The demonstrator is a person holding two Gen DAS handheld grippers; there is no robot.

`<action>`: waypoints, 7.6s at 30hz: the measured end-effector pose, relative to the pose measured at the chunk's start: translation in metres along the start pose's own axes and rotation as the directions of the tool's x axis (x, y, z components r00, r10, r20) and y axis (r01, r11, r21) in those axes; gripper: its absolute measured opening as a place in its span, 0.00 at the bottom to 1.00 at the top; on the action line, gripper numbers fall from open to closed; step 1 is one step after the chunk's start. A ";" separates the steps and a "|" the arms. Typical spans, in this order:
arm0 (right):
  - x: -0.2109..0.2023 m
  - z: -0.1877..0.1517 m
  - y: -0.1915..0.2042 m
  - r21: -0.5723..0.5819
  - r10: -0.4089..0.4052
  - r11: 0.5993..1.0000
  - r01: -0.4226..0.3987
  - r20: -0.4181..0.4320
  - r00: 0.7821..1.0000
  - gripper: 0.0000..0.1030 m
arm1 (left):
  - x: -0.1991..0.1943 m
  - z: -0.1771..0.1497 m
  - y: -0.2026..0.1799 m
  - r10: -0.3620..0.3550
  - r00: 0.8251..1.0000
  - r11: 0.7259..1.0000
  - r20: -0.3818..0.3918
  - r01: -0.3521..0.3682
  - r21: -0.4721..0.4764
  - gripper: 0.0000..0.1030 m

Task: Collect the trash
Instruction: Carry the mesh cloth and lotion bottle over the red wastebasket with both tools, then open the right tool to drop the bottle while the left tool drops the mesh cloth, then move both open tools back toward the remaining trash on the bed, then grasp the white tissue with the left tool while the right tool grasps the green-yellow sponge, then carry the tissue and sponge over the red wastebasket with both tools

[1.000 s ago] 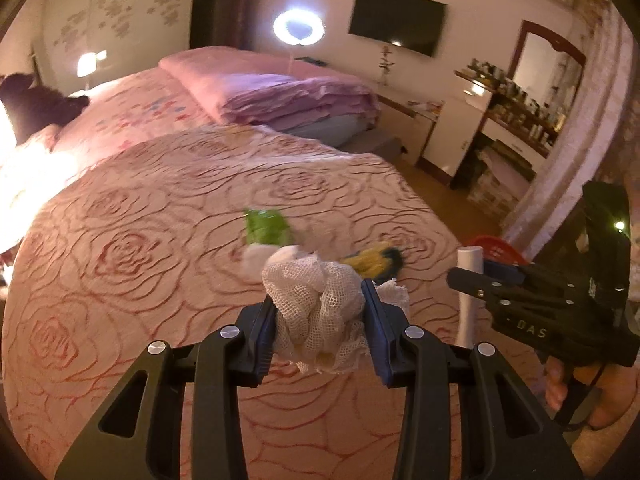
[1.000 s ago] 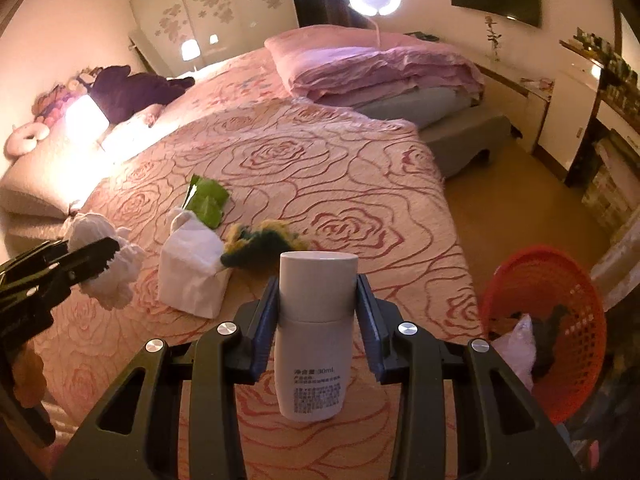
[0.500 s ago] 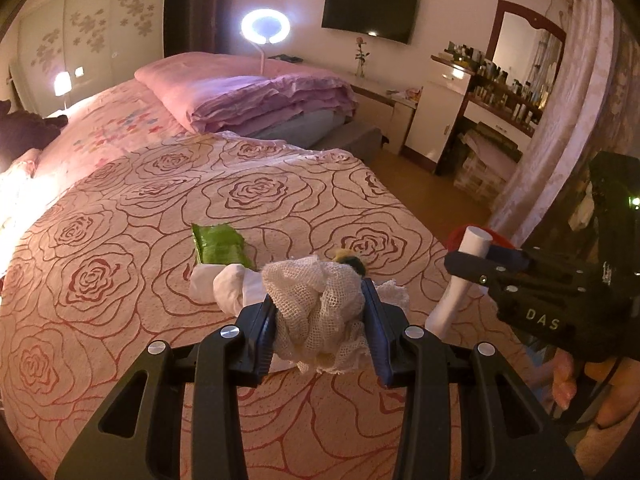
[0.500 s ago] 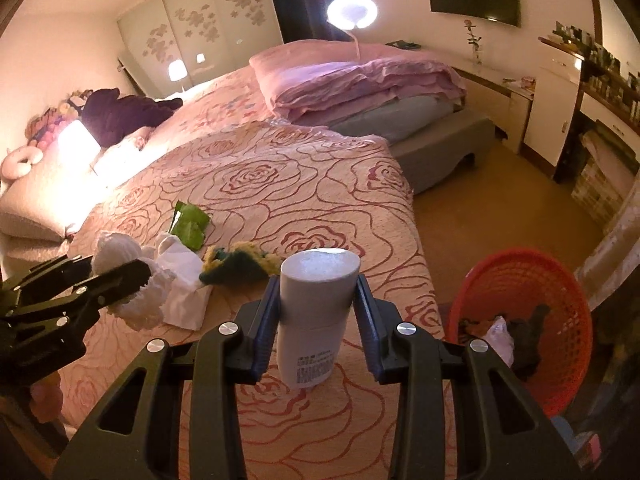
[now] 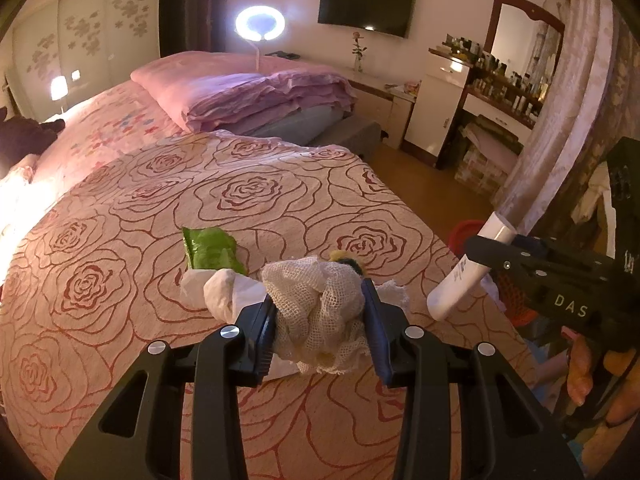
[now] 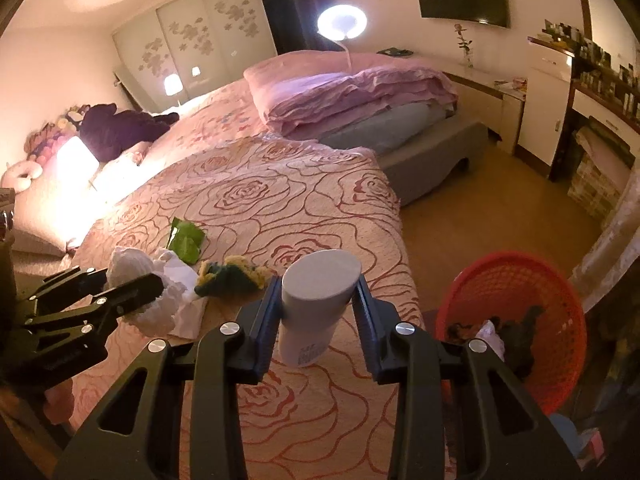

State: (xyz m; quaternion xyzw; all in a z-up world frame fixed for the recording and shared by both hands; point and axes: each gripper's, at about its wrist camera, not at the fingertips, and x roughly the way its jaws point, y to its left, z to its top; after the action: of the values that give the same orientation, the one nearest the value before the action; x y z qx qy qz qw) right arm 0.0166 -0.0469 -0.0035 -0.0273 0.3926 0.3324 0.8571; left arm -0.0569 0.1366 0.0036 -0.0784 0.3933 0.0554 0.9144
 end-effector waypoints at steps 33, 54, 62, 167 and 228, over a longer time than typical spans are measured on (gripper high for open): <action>-0.022 -0.019 -0.145 0.231 -0.226 0.948 0.220 0.001 0.974 0.32 | 0.082 0.039 -0.148 -0.187 0.975 0.946 -0.122 0.212 0.246 0.36; 0.000 -0.052 -0.205 0.341 -0.256 0.896 0.284 -0.126 0.958 0.45 | 0.138 0.037 -0.209 -0.252 0.938 0.901 -0.239 0.318 0.296 0.72; -0.009 -0.052 -0.203 0.348 -0.264 0.893 0.286 -0.111 0.958 0.46 | 0.126 0.042 -0.193 -0.239 0.948 0.917 -0.209 0.291 0.273 0.73; 0.110 0.002 0.094 -0.210 -0.019 0.977 -0.023 -0.196 0.980 0.67 | -0.028 -0.055 0.105 0.068 0.998 0.966 -0.003 -0.066 -0.251 0.20; 0.046 -0.029 0.039 -0.135 -0.010 0.991 -0.012 -0.158 0.987 0.49 | -0.019 -0.044 0.030 0.063 0.996 0.992 -0.056 -0.069 -0.106 0.20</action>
State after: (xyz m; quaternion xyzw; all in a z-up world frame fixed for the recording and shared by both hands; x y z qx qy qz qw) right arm -0.0039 -0.0004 -0.0474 -0.1114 0.4361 0.3554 0.8192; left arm -0.1060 0.1571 -0.0154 -0.1158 0.4160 0.1046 0.8959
